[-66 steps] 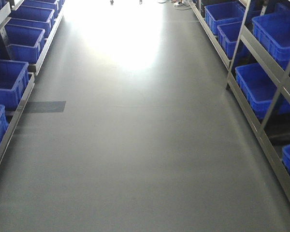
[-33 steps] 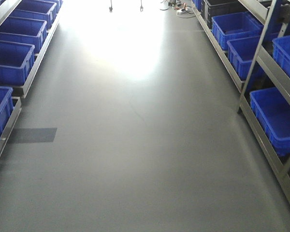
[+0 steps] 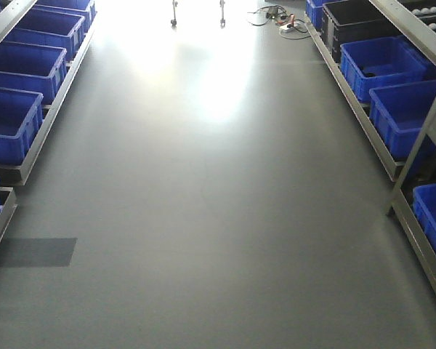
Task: Pour parts from conveyor to right shelf
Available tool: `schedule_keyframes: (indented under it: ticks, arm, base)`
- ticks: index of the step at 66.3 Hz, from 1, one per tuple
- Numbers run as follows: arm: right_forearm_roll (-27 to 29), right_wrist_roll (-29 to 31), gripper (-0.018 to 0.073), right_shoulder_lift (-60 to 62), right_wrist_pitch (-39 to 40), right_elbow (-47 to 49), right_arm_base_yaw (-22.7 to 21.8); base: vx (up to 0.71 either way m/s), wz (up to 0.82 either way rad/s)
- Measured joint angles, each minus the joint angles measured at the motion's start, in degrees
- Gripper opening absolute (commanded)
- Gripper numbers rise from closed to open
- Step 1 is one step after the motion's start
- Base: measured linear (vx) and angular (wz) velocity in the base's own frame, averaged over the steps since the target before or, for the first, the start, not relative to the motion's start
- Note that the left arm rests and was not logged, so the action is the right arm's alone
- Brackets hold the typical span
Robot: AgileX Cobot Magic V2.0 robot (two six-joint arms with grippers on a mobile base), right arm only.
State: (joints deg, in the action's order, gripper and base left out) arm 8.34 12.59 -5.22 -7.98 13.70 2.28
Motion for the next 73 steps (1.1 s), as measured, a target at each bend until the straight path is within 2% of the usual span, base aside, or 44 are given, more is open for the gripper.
schedule_keyframes:
  ticks: [41, 54, 73]
  arm:
    - [0.0, 0.0, -0.0008, 0.0, 0.05, 0.0, 0.0]
    - [0.0, 0.0, -0.0008, 0.0, 0.05, 0.0, 0.0]
    - [0.0, 0.0, -0.0008, 0.0, 0.05, 0.0, 0.0]
  base:
    - [0.55, 0.11]
    - [0.42, 0.73]
    - [0.31, 1.08]
